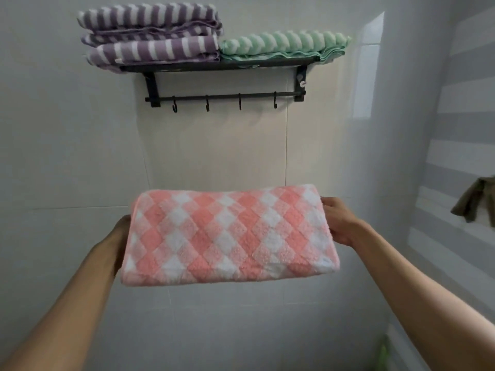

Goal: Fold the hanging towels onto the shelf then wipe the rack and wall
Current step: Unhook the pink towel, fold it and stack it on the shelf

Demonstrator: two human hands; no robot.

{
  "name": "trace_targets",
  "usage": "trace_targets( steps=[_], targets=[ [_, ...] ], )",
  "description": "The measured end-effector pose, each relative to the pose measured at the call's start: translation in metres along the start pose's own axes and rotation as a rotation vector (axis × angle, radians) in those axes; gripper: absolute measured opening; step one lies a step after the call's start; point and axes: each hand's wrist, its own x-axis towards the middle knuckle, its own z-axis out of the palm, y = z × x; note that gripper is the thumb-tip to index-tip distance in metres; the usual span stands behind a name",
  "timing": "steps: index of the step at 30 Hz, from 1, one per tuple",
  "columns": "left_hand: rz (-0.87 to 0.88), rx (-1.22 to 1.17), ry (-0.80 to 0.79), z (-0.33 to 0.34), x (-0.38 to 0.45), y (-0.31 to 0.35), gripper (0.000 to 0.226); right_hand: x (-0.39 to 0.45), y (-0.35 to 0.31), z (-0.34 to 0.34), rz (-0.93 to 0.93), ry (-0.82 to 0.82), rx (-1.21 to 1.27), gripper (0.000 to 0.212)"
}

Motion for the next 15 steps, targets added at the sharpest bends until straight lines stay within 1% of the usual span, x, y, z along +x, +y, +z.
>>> trace_targets(
  steps=[1,3,6,7,8,9,10,11,13,14,15],
  targets=[
    [-0.019,0.016,-0.009,0.003,-0.002,-0.006,0.022,0.004,0.009,-0.001,0.061,-0.009,0.029,0.034],
    [-0.065,-0.053,-0.071,0.006,-0.016,-0.025,0.031,0.001,0.032,0.003,0.183,-0.001,0.084,0.031],
    [-0.251,-0.260,-0.163,0.005,-0.027,-0.070,0.068,-0.007,0.071,0.013,0.355,0.023,0.050,0.023],
    [-0.314,-0.258,-0.193,0.005,-0.028,-0.085,0.076,-0.007,0.083,0.015,0.403,0.031,0.023,0.020],
    [-0.355,-0.216,-0.210,0.006,-0.027,-0.099,0.073,-0.009,0.093,0.018,0.443,0.054,-0.003,0.018],
    [-0.382,-0.159,-0.223,0.008,-0.029,-0.109,0.064,-0.010,0.102,0.020,0.476,0.076,-0.008,0.020],
    [-0.392,-0.108,-0.214,0.010,-0.029,-0.117,0.060,-0.011,0.108,0.020,0.512,0.082,0.048,0.025],
    [-0.392,-0.080,-0.187,0.011,-0.028,-0.124,0.061,-0.011,0.114,0.019,0.547,0.077,0.150,0.037],
    [-0.371,-0.037,-0.109,0.012,-0.023,-0.129,0.055,-0.016,0.125,0.016,0.597,0.003,0.287,0.072],
    [-0.364,-0.023,-0.080,0.013,-0.022,-0.128,0.049,-0.022,0.129,0.017,0.598,-0.066,0.307,0.079],
    [-0.355,-0.008,-0.061,0.013,-0.021,-0.126,0.044,-0.028,0.132,0.019,0.579,-0.146,0.285,0.075]
  ],
)
